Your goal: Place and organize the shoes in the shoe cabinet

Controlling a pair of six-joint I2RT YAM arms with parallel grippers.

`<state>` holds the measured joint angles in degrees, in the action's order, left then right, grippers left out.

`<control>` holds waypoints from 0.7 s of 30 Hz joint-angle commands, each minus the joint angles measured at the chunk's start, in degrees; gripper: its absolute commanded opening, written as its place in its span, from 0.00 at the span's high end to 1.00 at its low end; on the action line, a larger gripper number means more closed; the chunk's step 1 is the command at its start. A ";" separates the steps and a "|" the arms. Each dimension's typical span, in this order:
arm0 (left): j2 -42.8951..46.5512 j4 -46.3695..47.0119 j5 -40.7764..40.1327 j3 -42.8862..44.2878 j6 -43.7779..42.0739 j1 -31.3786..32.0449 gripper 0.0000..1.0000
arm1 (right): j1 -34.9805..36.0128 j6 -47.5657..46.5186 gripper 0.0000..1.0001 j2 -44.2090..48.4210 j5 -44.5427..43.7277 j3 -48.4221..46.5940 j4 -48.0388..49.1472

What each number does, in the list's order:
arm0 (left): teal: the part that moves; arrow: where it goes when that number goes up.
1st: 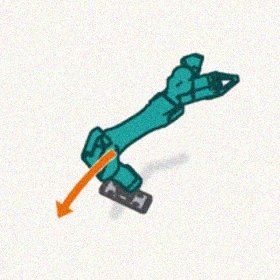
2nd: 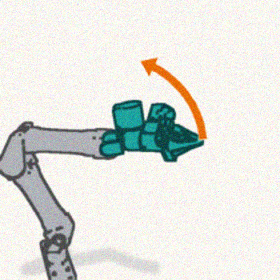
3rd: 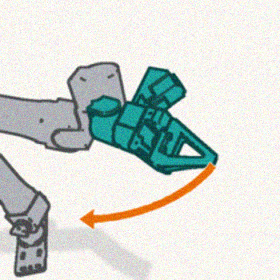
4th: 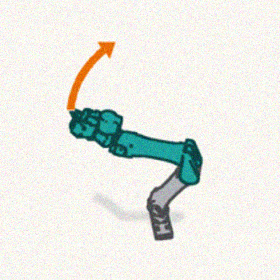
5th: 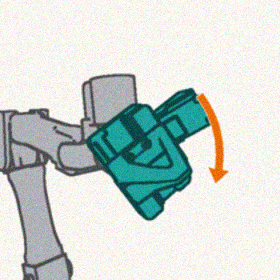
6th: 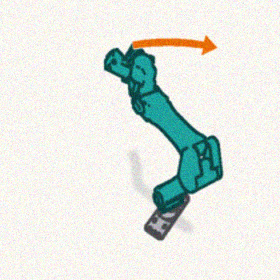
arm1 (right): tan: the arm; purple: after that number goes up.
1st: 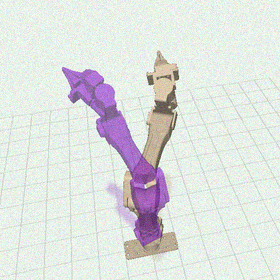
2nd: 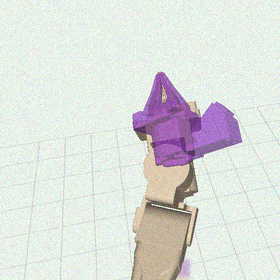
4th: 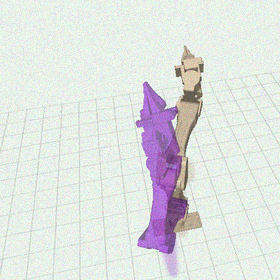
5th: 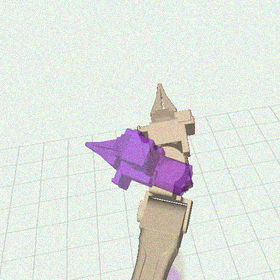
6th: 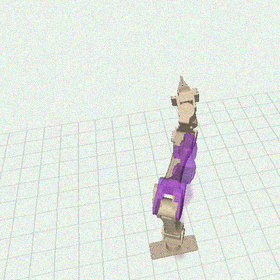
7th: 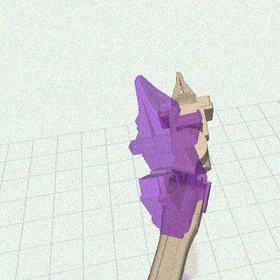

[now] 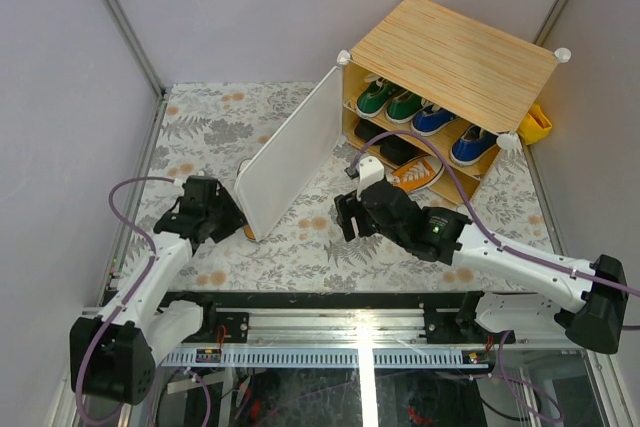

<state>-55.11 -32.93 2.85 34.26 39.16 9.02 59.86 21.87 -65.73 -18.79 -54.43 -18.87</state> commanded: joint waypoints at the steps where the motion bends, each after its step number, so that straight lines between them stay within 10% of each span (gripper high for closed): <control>1: -0.87 6.34 1.38 0.01 1.57 0.39 0.52 | 0.24 0.14 0.25 -0.61 0.51 -0.40 2.66; 13: -8.36 15.20 2.43 -7.75 2.29 0.63 0.53 | 0.17 0.09 0.24 -0.33 -0.27 1.07 3.30; 21: -9.43 17.90 3.80 -9.08 2.11 0.91 1.00 | 0.22 0.18 0.24 -0.73 -0.98 1.68 3.62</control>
<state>-63.48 -19.07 4.71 27.22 41.36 9.23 59.86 21.85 -66.52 -18.79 -52.97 -17.43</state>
